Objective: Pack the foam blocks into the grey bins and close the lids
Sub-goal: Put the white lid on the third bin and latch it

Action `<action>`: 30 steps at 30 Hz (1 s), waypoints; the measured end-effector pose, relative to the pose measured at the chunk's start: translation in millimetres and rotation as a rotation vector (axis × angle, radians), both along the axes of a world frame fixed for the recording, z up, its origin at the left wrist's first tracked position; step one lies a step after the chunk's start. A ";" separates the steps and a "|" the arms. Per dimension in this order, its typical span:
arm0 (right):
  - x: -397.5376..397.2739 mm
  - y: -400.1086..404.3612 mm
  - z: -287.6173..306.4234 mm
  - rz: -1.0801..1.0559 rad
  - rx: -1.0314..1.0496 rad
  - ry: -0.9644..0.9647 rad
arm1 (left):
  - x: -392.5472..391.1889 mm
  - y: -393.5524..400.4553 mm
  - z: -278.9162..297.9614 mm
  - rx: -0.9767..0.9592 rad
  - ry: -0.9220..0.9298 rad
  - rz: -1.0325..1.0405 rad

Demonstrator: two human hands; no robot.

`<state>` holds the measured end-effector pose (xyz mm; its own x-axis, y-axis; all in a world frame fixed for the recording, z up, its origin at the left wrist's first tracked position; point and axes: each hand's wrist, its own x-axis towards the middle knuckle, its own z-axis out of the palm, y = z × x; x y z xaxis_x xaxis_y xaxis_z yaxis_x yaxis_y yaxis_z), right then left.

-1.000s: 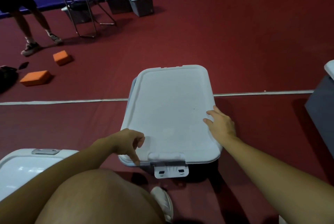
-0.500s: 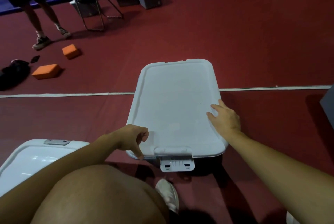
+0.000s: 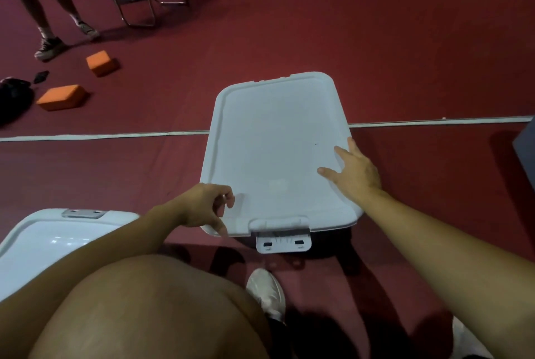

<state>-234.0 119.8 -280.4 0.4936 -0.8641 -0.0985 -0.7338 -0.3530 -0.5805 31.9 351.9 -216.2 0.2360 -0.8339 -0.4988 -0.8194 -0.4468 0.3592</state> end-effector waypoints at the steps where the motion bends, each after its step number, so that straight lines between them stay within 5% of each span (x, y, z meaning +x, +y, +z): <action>1: 1.9 -2.6 -1.1 0.000 0.002 -0.004 | 0.7 -1.7 0.1 -0.012 -0.002 0.007; 4: 7.6 -4.2 -1.8 0.023 -0.100 0.018 | 2.2 -5.7 1.1 -0.014 0.004 0.029; 8: 11.5 14.6 -3.6 0.200 -0.531 0.002 | 1.3 -7.5 0.4 0.023 0.009 0.030; 13: 19.9 59.6 -5.5 0.588 -0.468 -0.152 | 3.6 -4.1 -2.5 0.003 -0.003 0.066; 19: 10.5 98.2 -3.6 0.795 -0.513 0.296 | 4.0 -5.4 -3.4 0.014 -0.005 0.060; 22: 11.0 97.9 0.3 0.823 -0.515 0.358 | 3.0 -6.9 -2.5 0.032 -0.005 0.060; 27: 11.2 92.6 1.6 0.868 -0.463 0.247 | 3.8 -6.0 -3.5 0.030 -0.003 0.075; 30: 10.2 82.1 -1.9 0.824 -0.434 -0.072 | 5.4 -5.7 -4.6 0.023 -0.005 0.072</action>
